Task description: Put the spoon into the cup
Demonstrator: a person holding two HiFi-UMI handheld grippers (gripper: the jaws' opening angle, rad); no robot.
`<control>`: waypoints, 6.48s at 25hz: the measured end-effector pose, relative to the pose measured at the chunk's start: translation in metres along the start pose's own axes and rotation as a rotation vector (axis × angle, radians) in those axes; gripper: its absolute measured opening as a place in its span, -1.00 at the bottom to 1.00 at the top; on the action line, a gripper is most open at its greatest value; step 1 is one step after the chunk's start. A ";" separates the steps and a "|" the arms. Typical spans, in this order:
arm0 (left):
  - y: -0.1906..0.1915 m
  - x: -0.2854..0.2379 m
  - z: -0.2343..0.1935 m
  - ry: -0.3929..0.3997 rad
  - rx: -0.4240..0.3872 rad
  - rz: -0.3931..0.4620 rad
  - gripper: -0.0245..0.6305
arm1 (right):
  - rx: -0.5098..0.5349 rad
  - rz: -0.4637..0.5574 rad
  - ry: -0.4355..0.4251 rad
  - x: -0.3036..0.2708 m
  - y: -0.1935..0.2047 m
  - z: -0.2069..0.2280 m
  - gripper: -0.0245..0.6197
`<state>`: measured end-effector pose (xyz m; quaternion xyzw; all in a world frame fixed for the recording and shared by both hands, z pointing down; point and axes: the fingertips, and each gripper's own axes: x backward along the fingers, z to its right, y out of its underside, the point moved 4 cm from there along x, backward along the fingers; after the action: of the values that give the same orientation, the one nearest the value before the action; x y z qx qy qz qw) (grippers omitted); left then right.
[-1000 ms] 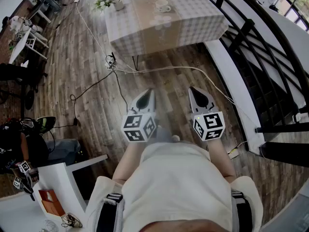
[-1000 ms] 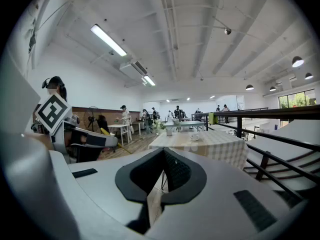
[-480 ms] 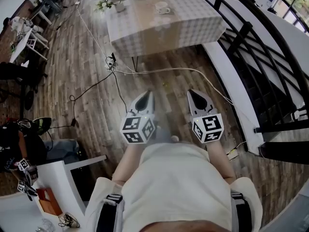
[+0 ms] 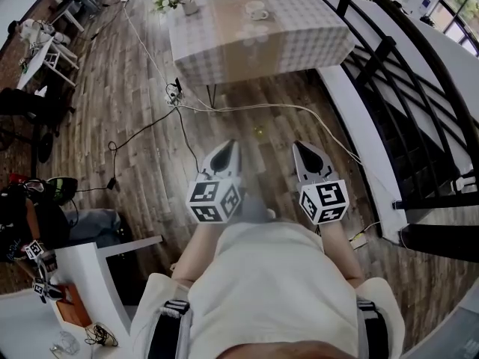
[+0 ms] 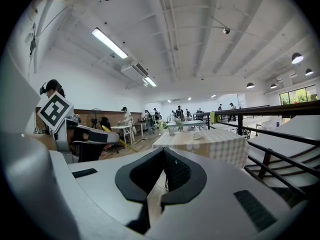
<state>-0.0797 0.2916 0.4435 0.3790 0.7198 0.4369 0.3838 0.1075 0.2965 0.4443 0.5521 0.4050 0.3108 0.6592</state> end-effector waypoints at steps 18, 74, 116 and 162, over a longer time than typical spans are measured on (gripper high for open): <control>-0.009 -0.044 -0.006 -0.007 0.008 -0.009 -0.91 | -0.022 -0.015 0.017 -0.030 -0.002 0.037 -0.92; -0.143 -0.338 -0.164 0.071 0.067 -0.020 -0.91 | 0.013 -0.075 0.045 -0.339 -0.084 0.145 -0.92; -0.170 -0.579 -0.192 0.005 0.079 -0.174 -0.91 | -0.007 -0.112 -0.072 -0.544 -0.128 0.312 -0.92; -0.117 -0.628 -0.205 -0.027 0.078 -0.361 -0.56 | -0.033 -0.154 -0.081 -0.571 -0.124 0.342 -0.92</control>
<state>-0.0231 -0.3700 0.5408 0.2642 0.7874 0.3276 0.4504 0.1297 -0.3804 0.4534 0.5205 0.4144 0.2432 0.7059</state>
